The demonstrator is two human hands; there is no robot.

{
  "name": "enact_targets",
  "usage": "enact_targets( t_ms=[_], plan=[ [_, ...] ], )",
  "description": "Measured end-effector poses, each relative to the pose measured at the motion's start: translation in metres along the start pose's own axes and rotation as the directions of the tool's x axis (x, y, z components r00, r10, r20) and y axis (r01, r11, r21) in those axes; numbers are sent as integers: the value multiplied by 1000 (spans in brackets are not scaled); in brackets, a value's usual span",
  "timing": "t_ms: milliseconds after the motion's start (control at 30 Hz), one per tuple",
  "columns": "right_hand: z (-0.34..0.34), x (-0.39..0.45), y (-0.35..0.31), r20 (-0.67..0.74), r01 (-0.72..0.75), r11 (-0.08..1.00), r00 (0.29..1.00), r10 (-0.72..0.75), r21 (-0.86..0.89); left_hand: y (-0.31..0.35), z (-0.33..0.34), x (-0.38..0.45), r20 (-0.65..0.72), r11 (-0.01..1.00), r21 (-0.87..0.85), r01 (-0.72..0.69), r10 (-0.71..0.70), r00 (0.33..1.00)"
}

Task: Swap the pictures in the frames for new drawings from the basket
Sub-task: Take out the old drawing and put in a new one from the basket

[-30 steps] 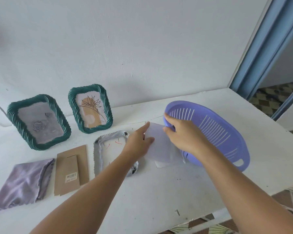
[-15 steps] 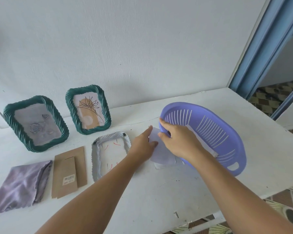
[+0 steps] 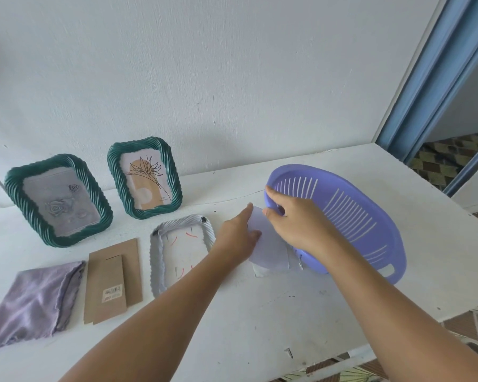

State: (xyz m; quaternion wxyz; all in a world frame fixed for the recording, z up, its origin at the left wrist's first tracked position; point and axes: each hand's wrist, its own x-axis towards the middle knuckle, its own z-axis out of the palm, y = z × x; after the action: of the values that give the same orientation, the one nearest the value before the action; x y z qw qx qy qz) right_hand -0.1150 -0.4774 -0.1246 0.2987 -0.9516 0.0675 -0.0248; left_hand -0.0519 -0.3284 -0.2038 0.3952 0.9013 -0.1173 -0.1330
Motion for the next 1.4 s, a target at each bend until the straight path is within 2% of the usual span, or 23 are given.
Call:
enact_targets(
  t_ms=[233,333,400,433,500,567,633,800,933,1133,1300,1400],
  plan=[
    [19,0,2,-19,27,999,999,-27,-22,5,-7,-3,19,999,43,-11,10,1000],
    [19,-1,3,-9,28,999,1000,-28,16,7,-13,-4,-4,980,190,-56,58,998],
    [16,-1,3,15,17,998,1000,-18,65,7,-21,-5,-76,962,258,-88,111,991],
    [14,0,5,28,-5,995,1000,2,103,9,-26,-6,-114,969,226,-97,125,986],
    [6,3,9,40,-55,987,998,49,152,18,-34,-10,-150,994,52,-94,101,983],
    [-2,9,17,22,-72,991,997,70,115,31,-38,-14,-122,993,-97,-65,53,991],
    [-9,15,27,2,-71,997,997,71,34,42,-37,-15,-71,987,-144,-64,54,996],
    [-20,23,55,89,-106,956,987,135,-273,54,-24,-19,52,991,-101,-84,89,995],
    [-23,19,63,124,-163,914,967,223,-372,46,-22,-23,66,986,-151,-66,77,995],
    [-20,21,66,89,-214,905,961,263,-369,40,-24,-28,76,988,-146,-56,68,995],
    [-18,25,73,-11,-203,911,977,214,-359,38,-24,-24,70,988,-140,-69,80,994],
    [-18,27,79,-22,-241,928,969,245,-286,40,-23,-24,67,986,-150,-75,85,994]
  ],
)
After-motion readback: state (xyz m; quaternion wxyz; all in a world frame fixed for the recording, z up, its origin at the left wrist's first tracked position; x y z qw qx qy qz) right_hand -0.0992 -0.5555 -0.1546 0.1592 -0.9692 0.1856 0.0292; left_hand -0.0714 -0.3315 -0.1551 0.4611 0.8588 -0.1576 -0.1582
